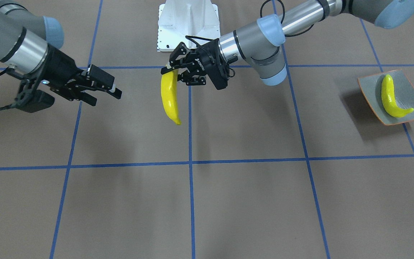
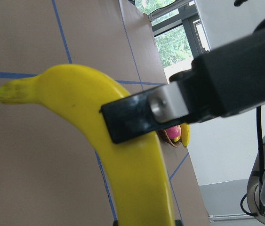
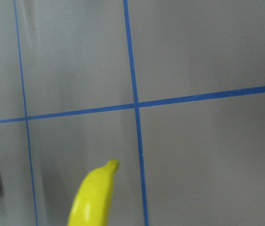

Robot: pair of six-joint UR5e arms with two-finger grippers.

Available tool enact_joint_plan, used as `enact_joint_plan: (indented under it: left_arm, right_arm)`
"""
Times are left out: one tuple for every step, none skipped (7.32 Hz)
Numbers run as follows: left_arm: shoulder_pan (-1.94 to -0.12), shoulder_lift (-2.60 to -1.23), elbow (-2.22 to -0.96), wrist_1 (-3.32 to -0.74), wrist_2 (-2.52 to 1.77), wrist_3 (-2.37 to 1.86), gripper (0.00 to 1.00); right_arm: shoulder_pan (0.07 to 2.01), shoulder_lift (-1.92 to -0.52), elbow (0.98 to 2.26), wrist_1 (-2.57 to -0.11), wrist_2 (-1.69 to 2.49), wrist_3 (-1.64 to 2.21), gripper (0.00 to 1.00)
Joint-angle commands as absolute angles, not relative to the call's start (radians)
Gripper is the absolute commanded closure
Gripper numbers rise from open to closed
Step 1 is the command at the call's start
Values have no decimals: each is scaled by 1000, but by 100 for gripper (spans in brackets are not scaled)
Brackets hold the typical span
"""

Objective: Transfer all bananas from basket to plate

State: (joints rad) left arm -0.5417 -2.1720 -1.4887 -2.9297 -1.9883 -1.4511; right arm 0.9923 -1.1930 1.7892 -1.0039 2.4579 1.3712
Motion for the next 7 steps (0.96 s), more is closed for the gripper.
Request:
enact_joint_plan:
  left_arm:
    - [-640,-1884,-1641,-2928,-2023,-1448,100]
    - [-740,-1771,-1664,-2936,-2069,-1433,100]
    - [-808,-1675,-1678,-2936,-2119,-1323,100]
    - [-898,-1587,-1675,-2927,-2200,-1183,100]
    - [-954,-1484,-1668,-2900,-2216,-1000,100]
    - [-1009,-1410,-1667,-2840,-2215,-809,100]
    - [-1058,-1385,-1672,-2782,-2211,-690,100]
  right_arm:
    - [1040,-1258,1776,-980,2430,1358,0]
    - [1040,-1268,1778,-980,2396,1359,0]
    - [1040,-1281,1779,-980,2376,1358,0]
    - [1040,-1287,1776,-980,2353,1358,0]
    - [1040,-1290,1775,-980,2338,1358,0]
    - [1037,-1292,1772,-982,2323,1359,0]
    - [1035,-1289,1761,-982,2298,1359,0]
